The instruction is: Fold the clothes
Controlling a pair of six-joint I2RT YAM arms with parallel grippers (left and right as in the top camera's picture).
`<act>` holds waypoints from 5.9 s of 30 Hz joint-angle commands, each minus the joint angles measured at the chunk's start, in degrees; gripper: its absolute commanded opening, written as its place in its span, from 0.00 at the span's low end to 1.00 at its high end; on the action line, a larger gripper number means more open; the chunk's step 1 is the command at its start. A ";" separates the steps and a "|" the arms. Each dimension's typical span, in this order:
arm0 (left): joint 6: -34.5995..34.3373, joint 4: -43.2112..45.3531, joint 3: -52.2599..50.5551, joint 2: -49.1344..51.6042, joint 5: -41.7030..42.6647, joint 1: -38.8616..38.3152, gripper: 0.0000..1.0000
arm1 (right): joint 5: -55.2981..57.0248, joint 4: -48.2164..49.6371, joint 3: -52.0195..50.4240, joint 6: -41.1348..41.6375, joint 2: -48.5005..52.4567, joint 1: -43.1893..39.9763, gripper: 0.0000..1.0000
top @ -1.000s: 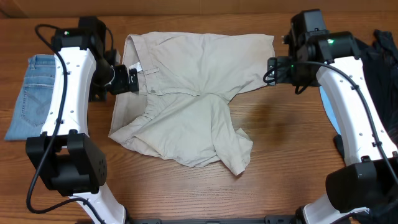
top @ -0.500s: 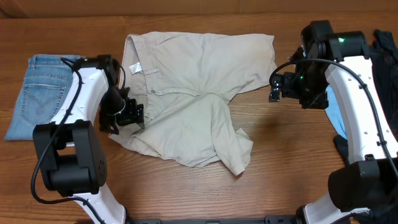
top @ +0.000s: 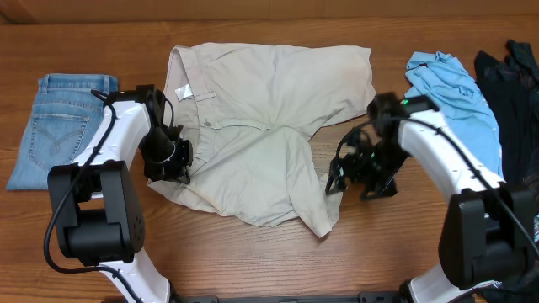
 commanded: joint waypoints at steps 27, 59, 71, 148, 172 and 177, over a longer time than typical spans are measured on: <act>-0.52 2.25 11.56 -1.66 1.14 2.23 0.04 | 18.08 -3.21 23.45 0.46 -3.04 -5.55 0.22; -0.50 0.96 11.58 -1.64 1.33 2.12 0.04 | 0.52 38.49 -16.61 3.54 -2.21 -7.04 0.61; -0.48 0.94 11.58 -1.66 1.33 2.12 0.04 | 2.08 22.49 8.52 4.11 -5.73 -11.39 0.04; -1.57 -2.58 11.69 -0.11 10.86 8.04 0.04 | 19.43 -4.68 24.26 6.99 2.67 -12.20 0.65; 0.15 -5.05 10.78 -0.90 7.23 7.32 0.04 | 6.99 25.46 -14.56 7.15 2.67 -3.37 0.59; 0.15 -5.57 10.78 -0.90 7.21 7.34 0.04 | 7.06 28.26 -14.47 7.26 2.45 -3.43 0.17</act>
